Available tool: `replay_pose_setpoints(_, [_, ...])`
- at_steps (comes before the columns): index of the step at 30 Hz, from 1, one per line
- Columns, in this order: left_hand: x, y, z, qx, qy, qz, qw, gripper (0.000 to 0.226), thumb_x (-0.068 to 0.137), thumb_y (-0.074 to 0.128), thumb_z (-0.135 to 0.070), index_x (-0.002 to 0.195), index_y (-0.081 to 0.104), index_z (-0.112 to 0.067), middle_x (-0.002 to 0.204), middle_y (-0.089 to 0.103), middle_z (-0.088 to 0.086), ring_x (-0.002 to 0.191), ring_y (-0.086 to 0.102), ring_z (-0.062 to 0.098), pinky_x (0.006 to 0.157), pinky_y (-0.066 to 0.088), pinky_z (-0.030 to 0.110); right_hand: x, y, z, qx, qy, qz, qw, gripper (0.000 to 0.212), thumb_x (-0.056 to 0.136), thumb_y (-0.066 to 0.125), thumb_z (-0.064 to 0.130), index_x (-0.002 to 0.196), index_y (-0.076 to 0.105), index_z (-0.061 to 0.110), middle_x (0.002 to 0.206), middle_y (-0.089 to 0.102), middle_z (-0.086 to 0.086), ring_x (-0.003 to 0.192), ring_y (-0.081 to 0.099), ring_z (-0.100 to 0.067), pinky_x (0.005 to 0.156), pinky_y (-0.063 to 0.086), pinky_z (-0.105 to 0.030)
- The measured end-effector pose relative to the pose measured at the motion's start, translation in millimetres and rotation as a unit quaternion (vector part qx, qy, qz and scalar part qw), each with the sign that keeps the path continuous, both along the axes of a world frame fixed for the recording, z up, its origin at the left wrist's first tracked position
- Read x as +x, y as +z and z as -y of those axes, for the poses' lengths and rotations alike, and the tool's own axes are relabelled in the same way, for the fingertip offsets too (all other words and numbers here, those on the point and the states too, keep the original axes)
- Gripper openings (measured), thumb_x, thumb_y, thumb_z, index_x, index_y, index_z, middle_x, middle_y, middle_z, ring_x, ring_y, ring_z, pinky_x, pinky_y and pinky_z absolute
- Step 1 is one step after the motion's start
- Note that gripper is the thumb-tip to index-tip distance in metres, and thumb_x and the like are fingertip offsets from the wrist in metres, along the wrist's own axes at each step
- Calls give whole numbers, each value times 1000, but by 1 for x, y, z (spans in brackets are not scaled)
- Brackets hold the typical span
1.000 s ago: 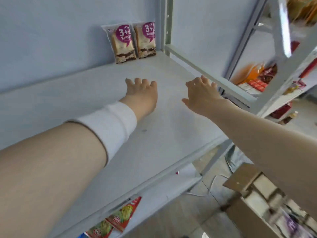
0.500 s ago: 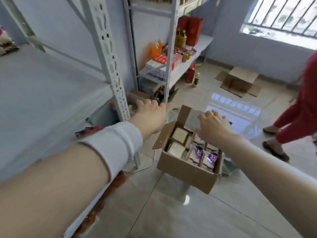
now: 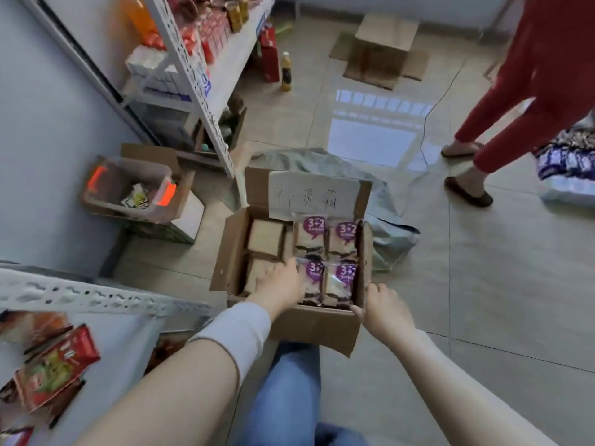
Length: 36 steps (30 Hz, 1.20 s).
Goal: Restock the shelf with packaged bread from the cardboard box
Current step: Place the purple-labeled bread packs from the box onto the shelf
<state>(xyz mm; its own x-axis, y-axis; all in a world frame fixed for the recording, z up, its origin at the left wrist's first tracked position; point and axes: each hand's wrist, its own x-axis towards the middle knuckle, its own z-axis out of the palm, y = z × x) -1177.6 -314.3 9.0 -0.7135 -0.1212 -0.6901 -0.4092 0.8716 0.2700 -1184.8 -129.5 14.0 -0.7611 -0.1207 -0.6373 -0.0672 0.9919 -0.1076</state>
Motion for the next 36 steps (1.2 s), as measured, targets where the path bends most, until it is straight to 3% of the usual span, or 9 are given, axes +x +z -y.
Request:
replay_pose_setpoints(5, [-66,-99,17,110,169,61,978,62,90,51,-38,140,24,-13,141,40,14,125,44,32,104,38,44,-34,-91,30,-83,-109,117,984,57,85,59,45,126,45,8,125,53,-11,116,51,-26,95,44,-34])
replay_pose_setpoints(11, [-140,-218,36,176,338,-14,924,75,83,62,-40,141,24,-9,144,38,11,131,39,28,106,33,35,-52,-214,84,-112,-164,165,966,68,82,63,42,133,36,5,128,50,-12,119,49,-26,95,41,-33])
replay_pose_setpoints(14, [-150,-249,37,189,331,-74,921,36,78,70,-34,106,49,-26,102,57,-14,100,56,9,78,35,-1,-49,-244,107,-78,-246,137,956,76,81,67,31,141,25,8,133,44,-11,123,47,-26,95,42,-35])
replay_pose_setpoints(15, [-151,-255,37,195,323,-86,922,30,76,72,-31,93,47,-31,90,54,-20,88,55,1,67,35,-3,-48,-249,111,-65,-262,122,955,78,80,68,29,141,23,8,134,43,-10,123,47,-25,95,43,-35])
replay_pose_setpoints(21, [-145,-245,50,247,356,-100,896,30,75,73,-27,96,51,-29,103,62,-5,102,59,16,85,48,30,-50,-250,109,-66,-267,130,953,75,63,76,53,118,50,9,119,52,-9,110,55,-30,83,47,-36])
replay_pose_setpoints(24, [-137,-228,62,251,386,-113,881,42,76,72,-27,111,50,-23,121,58,6,112,56,21,98,46,43,-53,-249,107,-75,-244,156,954,70,67,75,49,119,48,11,125,47,-9,115,50,-28,90,45,-36])
replay_pose_setpoints(28, [-123,-213,82,257,438,-168,845,35,79,70,-23,103,51,-39,105,62,-15,102,58,2,99,47,38,-54,-254,108,-129,-329,191,916,65,68,79,36,115,42,10,117,58,-11,110,56,-30,86,45,-37])
replay_pose_setpoints(31, [-108,-200,95,257,463,-193,826,36,79,70,-28,107,50,-37,106,63,-12,105,59,7,98,47,42,-49,-249,103,-181,-398,193,878,68,64,82,34,116,45,9,114,59,-8,101,57,-23,77,44,-30])
replay_pose_setpoints(36, [-68,-154,105,264,494,-254,789,46,72,66,-48,114,50,-34,114,62,-8,111,57,12,99,46,40,-33,-210,81,-309,-419,212,827,55,68,78,37,113,57,13,112,63,-1,99,59,-16,82,43,-28])
